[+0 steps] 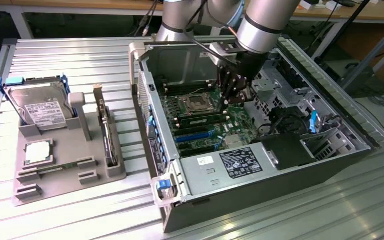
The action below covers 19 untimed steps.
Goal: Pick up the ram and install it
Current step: 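Press down the ram until it locks into place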
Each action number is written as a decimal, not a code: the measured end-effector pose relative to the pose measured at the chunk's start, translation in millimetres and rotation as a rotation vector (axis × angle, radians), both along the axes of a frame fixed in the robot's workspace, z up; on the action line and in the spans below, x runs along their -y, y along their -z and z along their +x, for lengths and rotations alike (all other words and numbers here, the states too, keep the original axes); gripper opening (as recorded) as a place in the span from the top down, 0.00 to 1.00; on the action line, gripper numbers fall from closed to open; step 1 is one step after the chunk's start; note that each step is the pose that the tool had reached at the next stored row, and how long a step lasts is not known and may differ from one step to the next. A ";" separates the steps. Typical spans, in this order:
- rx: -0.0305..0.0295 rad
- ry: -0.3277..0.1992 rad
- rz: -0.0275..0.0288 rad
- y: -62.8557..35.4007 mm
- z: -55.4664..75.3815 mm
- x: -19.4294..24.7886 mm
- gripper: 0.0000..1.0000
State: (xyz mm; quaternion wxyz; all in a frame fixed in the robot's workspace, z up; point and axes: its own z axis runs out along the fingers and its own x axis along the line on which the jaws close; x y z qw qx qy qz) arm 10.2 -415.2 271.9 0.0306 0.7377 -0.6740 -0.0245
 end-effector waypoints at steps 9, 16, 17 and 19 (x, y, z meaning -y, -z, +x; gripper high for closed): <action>-0.0006 0.000 -0.0091 2.7 10.1 -1.3 0.89; -0.0006 0.000 -0.0157 18.1 20.1 -6.5 0.89; -0.0007 0.000 -0.0164 21.4 24.8 -7.6 0.89; -0.0009 0.021 -0.0166 28.7 25.4 -9.2 0.89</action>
